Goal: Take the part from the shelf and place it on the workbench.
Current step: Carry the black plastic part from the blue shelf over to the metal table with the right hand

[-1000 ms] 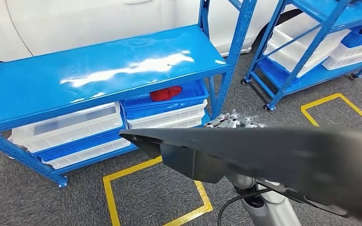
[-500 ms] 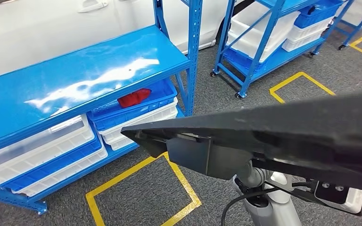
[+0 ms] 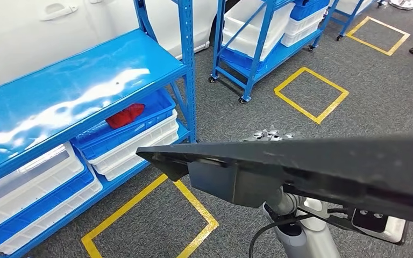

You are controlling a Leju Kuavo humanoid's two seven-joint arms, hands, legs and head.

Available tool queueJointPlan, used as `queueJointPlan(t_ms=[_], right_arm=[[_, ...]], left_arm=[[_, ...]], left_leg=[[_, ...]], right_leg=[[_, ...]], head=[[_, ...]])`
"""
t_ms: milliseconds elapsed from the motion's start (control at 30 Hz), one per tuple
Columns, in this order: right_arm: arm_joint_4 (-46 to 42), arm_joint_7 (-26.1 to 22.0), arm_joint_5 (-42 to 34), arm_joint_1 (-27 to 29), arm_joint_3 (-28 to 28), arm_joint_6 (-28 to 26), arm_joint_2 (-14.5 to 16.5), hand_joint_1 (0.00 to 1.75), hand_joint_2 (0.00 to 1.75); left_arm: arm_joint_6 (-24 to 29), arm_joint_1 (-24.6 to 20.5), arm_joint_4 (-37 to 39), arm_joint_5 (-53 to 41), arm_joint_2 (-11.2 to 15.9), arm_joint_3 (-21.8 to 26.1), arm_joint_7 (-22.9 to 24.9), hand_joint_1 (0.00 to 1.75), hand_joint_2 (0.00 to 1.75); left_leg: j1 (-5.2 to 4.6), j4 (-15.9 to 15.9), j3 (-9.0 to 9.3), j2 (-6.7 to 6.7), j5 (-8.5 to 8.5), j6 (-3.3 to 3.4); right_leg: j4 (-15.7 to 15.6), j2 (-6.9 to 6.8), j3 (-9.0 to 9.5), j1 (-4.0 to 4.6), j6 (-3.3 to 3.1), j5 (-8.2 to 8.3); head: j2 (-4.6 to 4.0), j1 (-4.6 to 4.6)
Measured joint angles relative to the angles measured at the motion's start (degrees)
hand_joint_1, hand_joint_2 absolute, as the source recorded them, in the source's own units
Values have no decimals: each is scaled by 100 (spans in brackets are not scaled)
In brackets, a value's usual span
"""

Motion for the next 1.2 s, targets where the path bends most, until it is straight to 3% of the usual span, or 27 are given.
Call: queueJointPlan(t_ms=[67,133,167,233,300,367,400,433,500,567,633,667,733,800,867,900,967,1000,1067,1100,1167,1200], right_arm=[[16,-4,-59,-107,-2,22,33,161,175],[30,-6,-109,-205,-13,18,48,161,175],[32,-6,-119,-235,-18,17,50,161,175],[33,-7,-146,-282,-21,21,65,161,175],[32,-9,-204,-305,-21,26,87,161,175],[30,-9,-252,-302,-21,35,98,161,175],[26,-4,-273,-301,-21,40,99,161,175],[15,10,-295,-305,-21,40,103,161,175],[-25,59,-369,-330,-21,26,121,161,175],[-68,123,-467,-368,-21,7,142,161,175],[-98,176,-543,-385,-23,-14,150,161,175],[-108,191,-574,-379,-28,-25,151,161,175],[-122,195,-642,-349,-57,-39,151,161,175],[-117,169,-727,-253,-121,-32,152,161,175],[-82,129,-794,-100,-216,19,151,161,175],[-58,105,-806,-29,-268,58,151,161,175],[-17,55,-766,68,-364,144,152,161,175],[-7,31,-721,98,-406,188,154,161,175],[-3,1,-625,164,-481,281,165,161,175],[-4,-7,-579,208,-522,337,177,161,175],[-12,-13,-498,314,-611,453,215,161,175],[-20,-16,-466,353,-653,497,240,161,175]], left_arm=[[26,-2,0,-18,1,-15,29,0,0],[39,-16,0,-43,7,-30,46,0,0],[42,-27,0,-51,13,-40,50,0,0],[44,-39,-1,-59,27,-55,41,0,0],[46,-23,-2,-57,56,-58,6,0,0],[46,-2,-2,-46,86,-57,-43,0,0],[41,0,-2,-40,96,-57,-65,0,0],[31,-3,-2,-28,104,-57,-82,0,0],[-2,-10,-2,-7,121,-57,-128,0,0],[-35,-19,-2,5,133,-57,-178,0,0],[-54,-45,-2,13,133,-57,-214,0,0],[-57,-65,-2,18,131,-57,-229,0,0],[-49,-82,-3,31,127,-56,-243,0,0],[-18,-51,-4,38,132,-54,-214,0,0],[29,-6,-4,25,142,-50,-162,0,0],[48,6,-4,13,146,-49,-144,0,0],[54,11,-4,-23,150,-50,-134,0,0],[43,10,-4,-45,150,-52,-135,0,0],[11,10,-4,-95,152,-59,-140,0,0],[-10,9,-4,-116,154,-63,-144,0,0],[-50,-4,-4,-155,157,-74,-151,0,0],[-72,-11,-4,-173,157,-84,-158,0,0]], left_leg=[[-26,-2,18,105,-21,-55],[-42,-29,46,218,-31,-120],[-36,-16,55,197,-61,-151],[-19,292,-64,-26,-281,-197],[-7,1029,-404,-285,-643,-222],[-7,1584,-696,-354,-772,-235],[-6,1566,-712,-363,-669,-234],[-2,1329,-627,-386,-472,-227],[14,552,-309,-581,-57,-199],[21,91,-113,-753,82,-155],[15,28,-84,-710,68,-93],[18,6,-76,-650,84,-54],[29,-43,-56,-528,111,25],[12,-56,-50,-397,109,72],[-2,-54,-52,-252,95,83],[-7,-53,-50,-183,87,82],[-18,-52,-27,-57,64,68],[-31,-52,-9,-1,48,52],[-56,-50,25,99,17,4],[-64,-54,39,153,5,-24],[-61,-59,68,234,-28,-85],[-53,-10,61,167,-82,-113]], right_leg=[[-393,-126,189,59,-79,65],[-435,-9,184,69,-144,77],[-468,52,197,56,-174,97],[-533,165,229,20,-239,142],[-544,289,229,13,-270,156],[-536,442,230,19,-276,157],[-529,520,233,19,-274,156],[-519,598,238,18,-269,152],[-475,746,232,22,-238,134],[-434,879,190,22,-181,127],[-436,994,148,11,-105,146],[-422,974,135,7,-71,139],[-155,721,8,15,-11,-34],[532,410,-320,2,36,-391],[1127,313,-617,-24,66,-591],[1152,292,-629,-32,70,-544],[558,174,-311,-28,38,-209],[137,15,-86,2,-4,-70],[-404,-202,195,71,-88,67],[-469,-220,217,100,-117,55],[-503,-67,219,88,-163,84],[-532,4,231,70,-194,101]], head=[[-1,0],[-1,0],[-1,0],[1,-1],[1,-1],[0,0],[-1,0],[-1,0],[-1,0],[-1,-1],[-1,-1],[-1,0],[0,0],[-1,0],[0,0],[1,0],[1,0],[0,0],[0,0],[0,0],[1,0],[1,0]])
